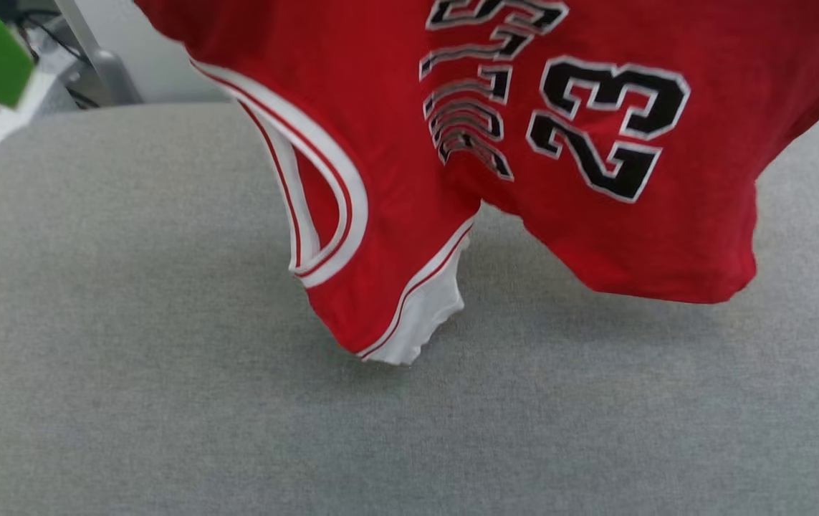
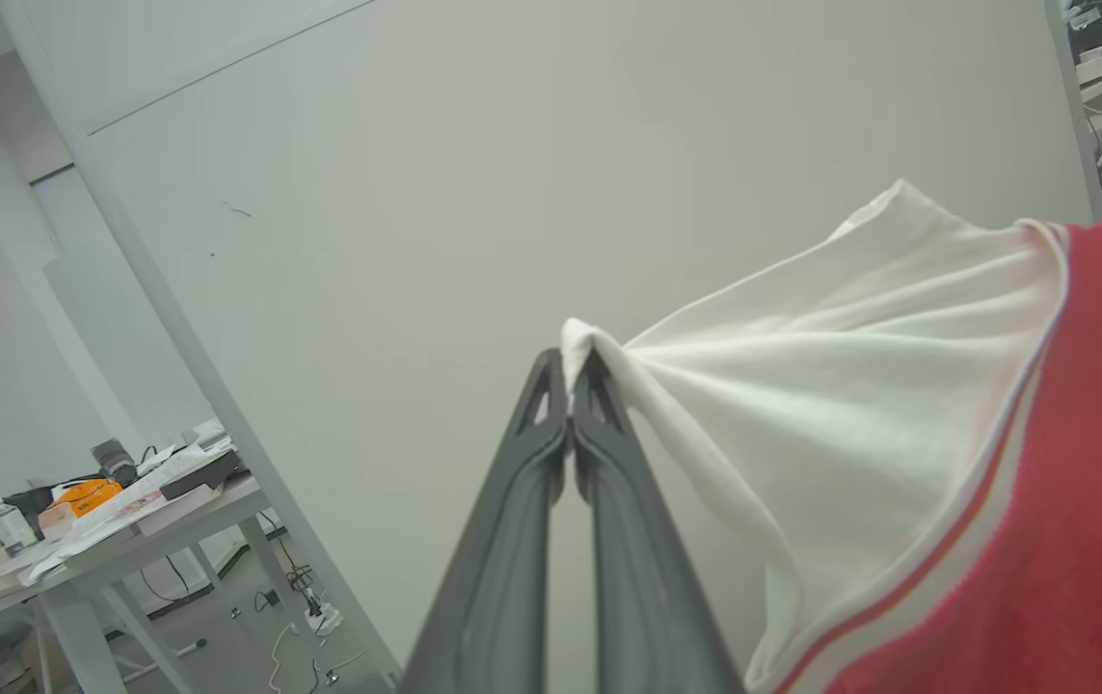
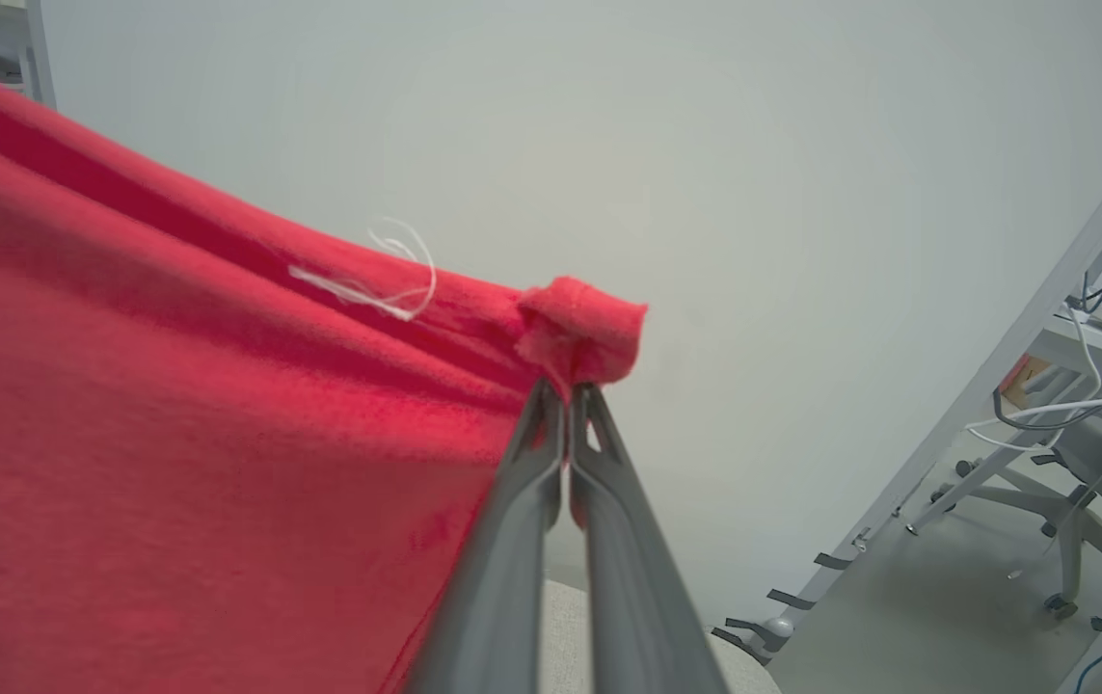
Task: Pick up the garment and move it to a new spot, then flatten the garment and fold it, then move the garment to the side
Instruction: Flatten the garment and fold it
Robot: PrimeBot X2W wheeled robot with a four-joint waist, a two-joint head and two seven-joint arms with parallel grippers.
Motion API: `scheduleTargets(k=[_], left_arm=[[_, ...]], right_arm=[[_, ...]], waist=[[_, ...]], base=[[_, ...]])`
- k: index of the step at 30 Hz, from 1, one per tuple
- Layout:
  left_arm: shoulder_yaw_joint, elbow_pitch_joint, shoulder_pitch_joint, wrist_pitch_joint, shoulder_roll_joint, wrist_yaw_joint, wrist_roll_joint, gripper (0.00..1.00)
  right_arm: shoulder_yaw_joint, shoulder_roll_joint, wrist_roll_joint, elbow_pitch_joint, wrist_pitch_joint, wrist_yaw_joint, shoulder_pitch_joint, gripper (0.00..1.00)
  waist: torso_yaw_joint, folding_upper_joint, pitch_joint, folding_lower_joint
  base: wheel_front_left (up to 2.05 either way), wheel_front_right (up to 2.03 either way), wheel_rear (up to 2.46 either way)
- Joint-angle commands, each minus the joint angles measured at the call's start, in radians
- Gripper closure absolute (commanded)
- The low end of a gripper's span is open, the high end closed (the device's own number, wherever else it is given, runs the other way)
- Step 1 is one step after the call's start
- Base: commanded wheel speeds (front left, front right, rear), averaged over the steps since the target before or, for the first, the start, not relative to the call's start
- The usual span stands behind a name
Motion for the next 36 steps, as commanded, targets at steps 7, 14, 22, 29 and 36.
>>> scheduleTargets(k=[7, 14, 22, 29, 36], left_arm=[[0.006, 0.157, -0.252, 0.016, -0.006, -0.1, 0.042, 1.0], [-0.051, 0.387, -0.587, 0.012, -0.086, -0.21, 0.138, 1.0], [-0.087, 0.744, -0.898, -0.181, -0.228, -0.216, 0.264, 1.0], [-0.111, 0.981, -1.05, -0.369, -0.296, -0.219, 0.329, 1.0], [-0.157, 1.115, -0.892, -0.514, -0.369, -0.243, 0.292, 1.0]], right_arm=[[-0.003, -0.001, -0.058, 0.06, -0.074, -0.002, -0.194, 1.0], [0.082, -0.001, -0.152, 0.24, -0.185, -0.002, -0.459, 1.0], [0.138, 0.103, -0.24, 0.54, -0.342, -0.002, -0.741, 1.0], [0.155, 0.175, -0.318, 0.739, -0.432, -0.002, -0.901, 1.0], [0.192, 0.23, -0.331, 0.901, -0.575, -0.002, -0.893, 1.0]], waist=[[-0.03, 0.0, 0.252, 0.0], [-0.042, 0.0, 0.411, 0.0], [-0.056, 0.0, 0.481, 0.0], [-0.058, 0.0, 0.544, 0.0], [-0.012, 0.0, 0.576, 0.0]], base=[[0.0, 0.0, 0.0], [0.0, 0.0, 0.0], [0.0, 0.0, 0.0], [0.0, 0.0, 0.0], [0.0, 0.0, 0.0]])
